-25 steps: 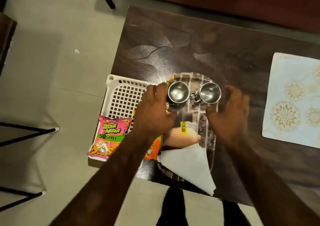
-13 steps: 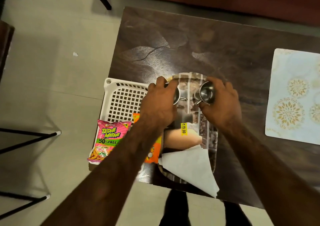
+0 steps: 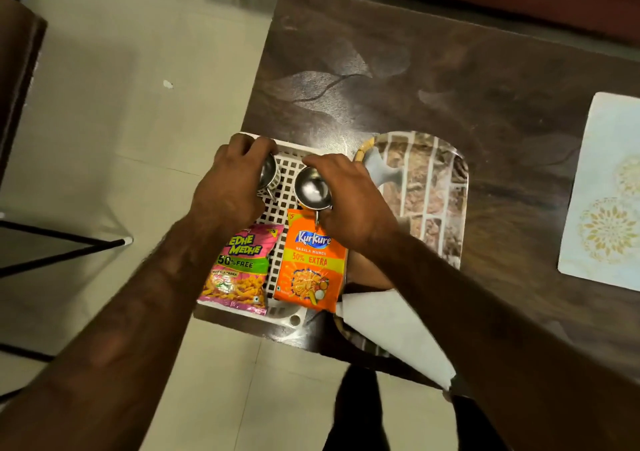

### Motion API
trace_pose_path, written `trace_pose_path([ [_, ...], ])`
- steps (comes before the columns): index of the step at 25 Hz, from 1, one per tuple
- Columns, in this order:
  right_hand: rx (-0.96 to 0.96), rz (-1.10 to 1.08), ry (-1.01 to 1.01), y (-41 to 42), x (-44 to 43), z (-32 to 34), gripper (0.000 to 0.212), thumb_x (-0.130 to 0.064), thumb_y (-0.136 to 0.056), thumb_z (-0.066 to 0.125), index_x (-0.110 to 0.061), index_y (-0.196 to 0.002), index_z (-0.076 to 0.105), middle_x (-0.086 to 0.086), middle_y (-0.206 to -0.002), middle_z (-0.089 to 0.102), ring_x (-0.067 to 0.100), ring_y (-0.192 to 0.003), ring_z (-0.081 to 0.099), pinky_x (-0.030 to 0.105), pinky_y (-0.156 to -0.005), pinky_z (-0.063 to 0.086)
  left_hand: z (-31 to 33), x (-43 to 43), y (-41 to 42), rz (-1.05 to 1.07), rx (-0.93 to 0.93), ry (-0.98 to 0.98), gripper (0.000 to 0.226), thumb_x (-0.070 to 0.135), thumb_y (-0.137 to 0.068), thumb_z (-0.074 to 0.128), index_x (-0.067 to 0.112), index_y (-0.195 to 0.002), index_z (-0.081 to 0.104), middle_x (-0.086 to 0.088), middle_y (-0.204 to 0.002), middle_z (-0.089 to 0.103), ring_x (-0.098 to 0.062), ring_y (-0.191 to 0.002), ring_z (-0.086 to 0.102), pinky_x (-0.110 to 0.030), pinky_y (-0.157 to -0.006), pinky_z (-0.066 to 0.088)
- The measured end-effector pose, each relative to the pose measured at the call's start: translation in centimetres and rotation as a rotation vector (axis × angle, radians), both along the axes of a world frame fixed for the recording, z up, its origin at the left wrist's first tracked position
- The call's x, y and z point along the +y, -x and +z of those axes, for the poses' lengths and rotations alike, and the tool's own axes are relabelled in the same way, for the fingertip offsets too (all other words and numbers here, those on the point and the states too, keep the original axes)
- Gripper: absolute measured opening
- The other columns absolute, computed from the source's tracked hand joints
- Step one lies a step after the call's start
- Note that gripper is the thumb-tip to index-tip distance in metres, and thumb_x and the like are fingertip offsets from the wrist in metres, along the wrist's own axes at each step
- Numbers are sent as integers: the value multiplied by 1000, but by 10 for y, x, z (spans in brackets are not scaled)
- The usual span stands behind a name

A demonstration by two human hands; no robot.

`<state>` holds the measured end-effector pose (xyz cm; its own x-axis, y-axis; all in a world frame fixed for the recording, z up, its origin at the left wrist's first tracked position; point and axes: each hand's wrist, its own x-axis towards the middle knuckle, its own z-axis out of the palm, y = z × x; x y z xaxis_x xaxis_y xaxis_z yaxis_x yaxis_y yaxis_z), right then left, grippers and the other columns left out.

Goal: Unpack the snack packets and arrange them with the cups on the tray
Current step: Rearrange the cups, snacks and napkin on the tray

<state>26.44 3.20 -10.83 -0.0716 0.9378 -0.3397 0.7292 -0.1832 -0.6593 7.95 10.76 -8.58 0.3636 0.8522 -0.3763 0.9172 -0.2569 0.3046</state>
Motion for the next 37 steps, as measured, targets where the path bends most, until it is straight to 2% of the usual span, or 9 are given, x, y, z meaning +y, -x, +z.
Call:
trace_pose_path([
  [8, -110, -18, -55, 22, 9, -11, 88, 5, -78, 72, -28, -155, 47, 2, -145, 44, 26, -134, 46, 40, -90, 57, -14, -6, 2, 47, -40, -55, 77, -12, -67, 63, 21, -136, 50, -13, -137, 43, -36, -122, 44, -50, -86, 53],
  [13, -5, -113, -91, -5, -9, 1, 87, 0, -75, 76, -25, -153, 50, 4, -144, 45, 23, -132, 52, 34, -93, 57, 6, -16, 9, -3, 40, -111, 91, 6, -61, 69, 20, -147, 41, -18, -144, 41, -43, -126, 42, -55, -95, 46],
  [16, -27, -266, -30, -56, -58, 0, 59, -5, -79, 70, -24, -135, 64, 0, -126, 56, 18, -109, 64, 25, -83, 56, 19, -63, 8, 185, -132, -176, 47, 21, -73, 55, 21, -120, 55, -7, -114, 59, -31, -97, 60, -47, -82, 52],
  [18, -63, -260, 159, -87, -102, -4, 46, -4, -83, 72, -24, -124, 71, -4, -115, 61, 17, -101, 65, 28, -88, 57, 21, -120, -10, 386, -249, 162, 24, 28, -76, 51, 25, -98, 61, 3, -91, 67, -20, -76, 64, -45, -74, 56],
  [20, -90, -160, 316, -97, -144, -8, 39, -11, -88, 75, -22, -125, 72, 1, -119, 64, 21, -109, 65, 34, -100, 53, 20, -181, -36, 530, -310, 644, 19, 28, -74, 59, 17, -89, 64, -8, -84, 72, -21, -74, 66, -53, -78, 56],
  [23, -100, -112, 373, -86, -185, -10, 46, -24, -90, 75, -22, -136, 68, 7, -133, 58, 30, -128, 56, 36, -110, 45, 7, -247, -68, 661, -301, 1025, 26, 16, -84, 69, 12, -108, 62, -9, -95, 73, -22, -88, 69, -49, -87, 57],
  [26, -73, -134, 337, -80, -195, -12, 53, -30, -89, 76, -24, -140, 64, 5, -139, 52, 28, -133, 52, 35, -112, 42, 0, -263, -90, 816, -376, 1084, 24, 11, -91, 64, 16, -114, 63, -3, -99, 71, -22, -95, 67, -36, -82, 55],
  [33, 48, -94, 420, -87, -192, -20, 39, -32, -95, 73, -24, -133, 67, 0, -136, 59, 19, -119, 64, 26, -94, 48, 4, -266, -109, 1192, -521, 1030, 42, 14, -93, 68, 22, -131, 54, -6, -123, 68, -28, -110, 68, -36, -75, 61],
  [37, 70, -102, 390, -90, -195, -14, 41, -34, -94, 72, -21, -132, 65, -6, -120, 62, 19, -114, 64, 33, -96, 53, 2, -265, -103, 1109, -602, 993, 42, 2, -84, 66, 16, -124, 64, -9, -119, 73, -29, -112, 67, -53, -99, 54],
])
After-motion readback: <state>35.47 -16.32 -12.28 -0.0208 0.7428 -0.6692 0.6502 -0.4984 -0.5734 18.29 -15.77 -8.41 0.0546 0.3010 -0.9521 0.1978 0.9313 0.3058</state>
